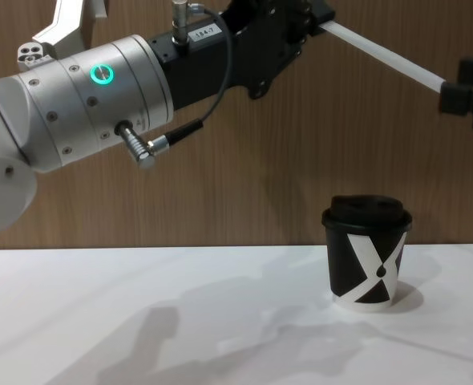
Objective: Pick up the straw with one hand, pass it to the other hand, and insert it into the cup.
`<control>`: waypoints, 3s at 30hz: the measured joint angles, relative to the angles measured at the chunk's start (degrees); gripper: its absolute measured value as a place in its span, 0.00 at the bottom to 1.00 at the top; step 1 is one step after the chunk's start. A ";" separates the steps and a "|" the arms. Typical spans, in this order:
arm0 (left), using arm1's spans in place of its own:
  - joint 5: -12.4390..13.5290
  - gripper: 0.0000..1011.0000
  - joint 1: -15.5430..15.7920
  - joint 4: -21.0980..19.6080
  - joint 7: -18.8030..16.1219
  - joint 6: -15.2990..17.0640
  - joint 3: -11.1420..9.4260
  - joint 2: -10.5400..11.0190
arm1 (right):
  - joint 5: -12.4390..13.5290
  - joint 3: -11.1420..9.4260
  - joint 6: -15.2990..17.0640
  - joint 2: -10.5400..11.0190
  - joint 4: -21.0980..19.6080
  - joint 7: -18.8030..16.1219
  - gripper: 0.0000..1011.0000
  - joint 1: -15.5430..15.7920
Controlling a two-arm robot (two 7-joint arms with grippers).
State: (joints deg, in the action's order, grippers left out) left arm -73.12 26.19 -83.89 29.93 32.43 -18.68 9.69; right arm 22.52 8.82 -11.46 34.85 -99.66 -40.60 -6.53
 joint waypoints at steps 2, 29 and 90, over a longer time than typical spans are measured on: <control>0.00 0.01 0.00 0.00 0.00 0.00 -0.02 0.01 | 0.00 0.00 0.00 0.00 0.00 0.00 0.55 0.00; 11.82 0.01 3.03 -1.10 1.99 -11.58 -4.32 2.88 | 0.00 0.00 0.00 0.00 0.00 0.00 0.99 0.00; 41.45 0.01 14.40 -2.66 -1.50 -22.90 -16.38 9.67 | 0.00 0.00 0.00 0.00 0.00 0.00 0.99 0.00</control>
State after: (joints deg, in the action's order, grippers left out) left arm -31.67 40.59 -86.55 28.44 9.53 -35.05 19.36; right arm 22.52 8.82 -11.46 34.85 -99.65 -40.60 -6.53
